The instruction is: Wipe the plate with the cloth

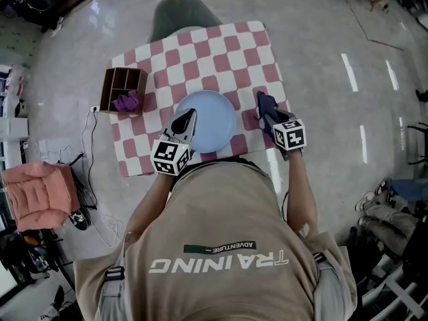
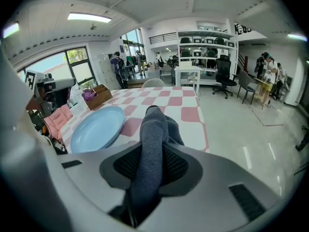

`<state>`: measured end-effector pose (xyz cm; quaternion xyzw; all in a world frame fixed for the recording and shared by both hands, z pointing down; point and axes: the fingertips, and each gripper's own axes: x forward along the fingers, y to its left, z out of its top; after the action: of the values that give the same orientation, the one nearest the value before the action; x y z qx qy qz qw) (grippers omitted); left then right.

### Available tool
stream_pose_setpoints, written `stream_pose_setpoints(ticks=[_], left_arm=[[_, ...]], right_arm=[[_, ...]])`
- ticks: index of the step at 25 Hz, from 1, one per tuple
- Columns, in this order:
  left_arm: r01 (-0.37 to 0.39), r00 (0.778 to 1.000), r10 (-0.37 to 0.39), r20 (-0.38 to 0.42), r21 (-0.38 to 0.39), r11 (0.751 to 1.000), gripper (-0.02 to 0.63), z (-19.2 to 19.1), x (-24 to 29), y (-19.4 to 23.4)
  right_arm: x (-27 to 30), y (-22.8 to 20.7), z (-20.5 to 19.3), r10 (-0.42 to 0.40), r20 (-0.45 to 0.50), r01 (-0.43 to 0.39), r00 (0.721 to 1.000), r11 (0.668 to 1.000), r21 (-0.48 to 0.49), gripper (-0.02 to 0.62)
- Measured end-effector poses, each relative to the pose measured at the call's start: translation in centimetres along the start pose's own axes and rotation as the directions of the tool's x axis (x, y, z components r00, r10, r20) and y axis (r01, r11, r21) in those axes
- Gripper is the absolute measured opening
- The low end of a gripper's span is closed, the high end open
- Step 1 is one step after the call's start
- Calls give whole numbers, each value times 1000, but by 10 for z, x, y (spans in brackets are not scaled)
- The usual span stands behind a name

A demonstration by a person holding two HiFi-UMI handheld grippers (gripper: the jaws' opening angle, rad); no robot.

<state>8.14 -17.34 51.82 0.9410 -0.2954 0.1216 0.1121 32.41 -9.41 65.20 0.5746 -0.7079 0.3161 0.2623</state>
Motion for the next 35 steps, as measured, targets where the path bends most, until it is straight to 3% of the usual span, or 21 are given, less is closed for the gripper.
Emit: stream_pose_setpoints(ticks=[8,11,26,27,31,35], left_arm=[[-60,998,60,-23,5,998,12,-2,1,11],[-71,997,71,-25,-4,997,12,1,3,13],[-114,993,117,32,-71,991,12,7,-4,32],[-117,992,120,38,-72,990,12,9,-7,34],[-126,990,130,60,-68,990,12,16,-18,43],[-124,989,129,79,-61,990,12,31,-30,56]], right_arm=[[25,-10,-10,31,-13,-31,999,999,26,131],[30,-10,-14,44,-14,-43,999,998,40,221],[2,32,47,137,68,-125,988,979,-163,235],[0,36,52,138,85,-122,987,978,-169,222],[-13,54,89,145,209,-108,967,978,-179,62],[-29,85,132,206,304,-130,930,959,-250,30]])
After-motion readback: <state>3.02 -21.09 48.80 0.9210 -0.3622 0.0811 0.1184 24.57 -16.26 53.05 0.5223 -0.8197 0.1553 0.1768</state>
